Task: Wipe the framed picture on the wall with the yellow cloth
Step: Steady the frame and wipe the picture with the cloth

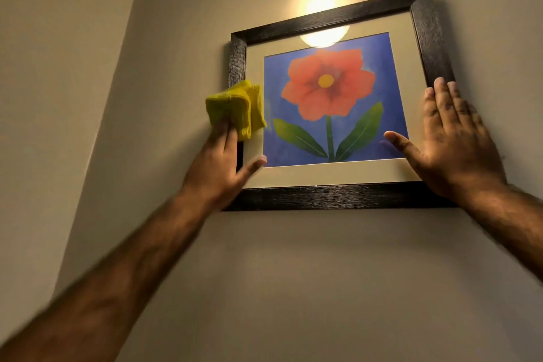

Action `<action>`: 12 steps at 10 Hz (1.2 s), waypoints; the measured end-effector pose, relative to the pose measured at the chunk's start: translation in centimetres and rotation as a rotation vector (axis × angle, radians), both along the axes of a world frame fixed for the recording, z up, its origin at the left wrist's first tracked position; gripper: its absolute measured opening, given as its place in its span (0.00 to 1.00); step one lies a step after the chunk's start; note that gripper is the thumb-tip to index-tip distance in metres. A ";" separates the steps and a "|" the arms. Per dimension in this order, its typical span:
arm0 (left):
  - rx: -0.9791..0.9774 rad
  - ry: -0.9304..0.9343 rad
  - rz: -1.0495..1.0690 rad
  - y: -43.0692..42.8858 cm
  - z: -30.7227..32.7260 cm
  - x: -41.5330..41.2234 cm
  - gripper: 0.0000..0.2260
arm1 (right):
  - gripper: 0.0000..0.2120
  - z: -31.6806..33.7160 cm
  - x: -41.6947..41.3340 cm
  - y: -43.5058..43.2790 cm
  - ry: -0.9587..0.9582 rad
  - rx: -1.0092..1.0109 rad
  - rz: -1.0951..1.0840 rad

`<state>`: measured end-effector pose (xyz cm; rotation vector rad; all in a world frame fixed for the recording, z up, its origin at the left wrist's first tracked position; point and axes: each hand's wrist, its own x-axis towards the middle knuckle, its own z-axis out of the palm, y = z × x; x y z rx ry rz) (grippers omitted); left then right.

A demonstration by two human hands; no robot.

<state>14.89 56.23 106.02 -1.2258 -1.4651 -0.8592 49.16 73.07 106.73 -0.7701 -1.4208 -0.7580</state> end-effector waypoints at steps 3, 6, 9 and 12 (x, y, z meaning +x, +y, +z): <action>-0.106 0.003 0.009 -0.6 -8.9 -1.1 0.48 | 0.50 0.1 -0.1 0.3 0.004 0.002 -0.003; -0.004 -0.134 -0.023 0.4 10.1 0.5 0.46 | 0.50 0.2 -0.1 0.7 0.009 0.019 -0.028; 0.063 -0.054 -0.089 0.3 -2.7 0.2 0.47 | 0.50 0.2 -0.1 0.8 0.004 0.028 -0.009; 0.264 -0.029 -0.129 -1.9 -3.9 0.6 0.20 | 0.49 0.2 -0.1 0.9 0.005 0.037 0.008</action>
